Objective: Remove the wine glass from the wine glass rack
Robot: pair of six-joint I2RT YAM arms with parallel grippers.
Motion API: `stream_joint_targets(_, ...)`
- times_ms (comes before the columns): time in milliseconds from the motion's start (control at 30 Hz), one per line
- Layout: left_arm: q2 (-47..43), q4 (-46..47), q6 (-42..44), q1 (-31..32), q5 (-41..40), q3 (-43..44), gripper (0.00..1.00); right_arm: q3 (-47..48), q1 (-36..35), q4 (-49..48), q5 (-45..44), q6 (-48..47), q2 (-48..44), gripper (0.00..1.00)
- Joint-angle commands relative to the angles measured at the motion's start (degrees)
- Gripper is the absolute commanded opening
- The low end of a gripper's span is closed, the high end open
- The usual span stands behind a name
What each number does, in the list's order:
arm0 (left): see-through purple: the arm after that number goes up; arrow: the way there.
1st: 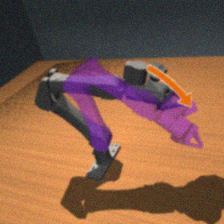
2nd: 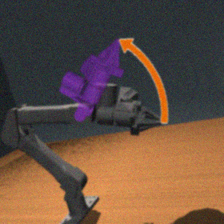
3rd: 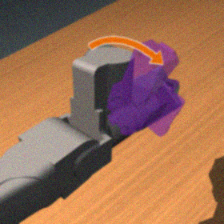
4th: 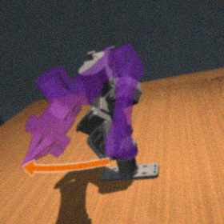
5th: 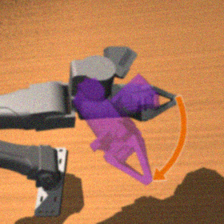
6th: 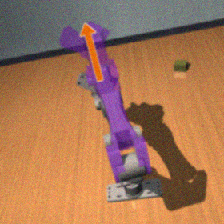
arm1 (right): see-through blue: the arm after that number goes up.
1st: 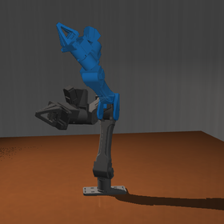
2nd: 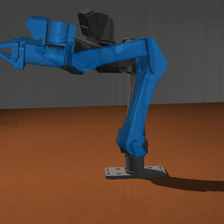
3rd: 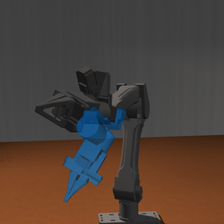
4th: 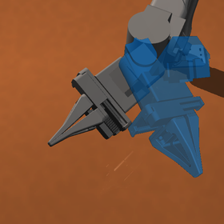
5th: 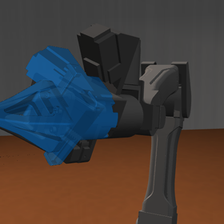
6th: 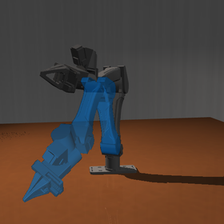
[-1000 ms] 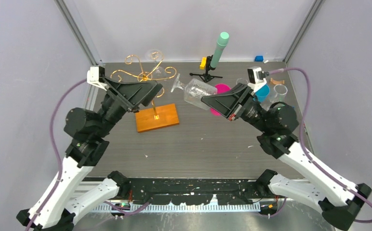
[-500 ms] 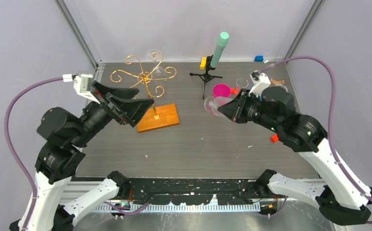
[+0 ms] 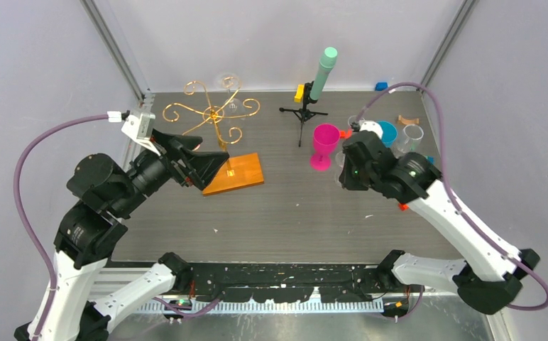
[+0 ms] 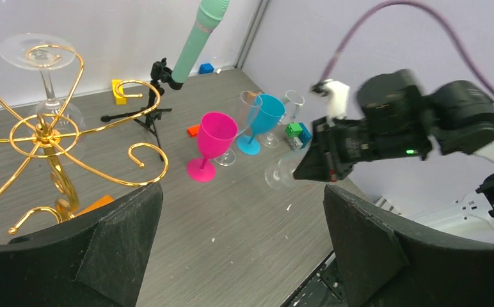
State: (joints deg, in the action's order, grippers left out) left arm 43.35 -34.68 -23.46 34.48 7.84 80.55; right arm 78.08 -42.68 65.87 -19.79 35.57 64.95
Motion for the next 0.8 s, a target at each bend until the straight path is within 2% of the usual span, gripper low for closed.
stream_joint_targets(0, 0.39, -0.39, 2.57, -0.03, -0.67, -0.46, 1.0, -4.05, 3.29, -6.96, 0.88, -2.65, 8.03, 0.0)
stream_joint_targets(167, -0.13, -0.92, 3.02, -0.03, -0.41, -0.93, 1.0, -8.43, 15.98, -11.86, 7.87, -2.72, 10.3, 0.0)
stream_joint_targets(267, -0.3, -0.63, 3.59, -0.03, -0.59, -1.18, 1.0, -11.69, 24.01, -14.19, 5.69, 0.87, 11.11, 0.0)
stream_joint_targets(367, 0.78, -2.04, 3.87, -0.05, -0.69, 0.17, 1.0, -13.81, 28.83, -14.91, 4.11, 3.26, 12.18, 0.0)
stream_joint_targets(500, 2.16, -3.62, 4.96, -0.03, -0.68, 1.68, 1.0, -15.91, 34.22, -17.05, 6.36, 3.23, 13.01, 0.01)
stream_joint_targets(567, 2.29, -3.33, 5.01, -0.03, -0.89, 1.68, 1.0, -16.17, 36.08, -17.49, 7.64, 2.72, 13.91, 0.03)
stream_joint_targets(767, 2.73, -3.06, 4.61, -0.03, -1.57, 1.76, 1.0, -15.44, 39.89, -18.58, 8.62, 1.55, 15.87, 0.24)
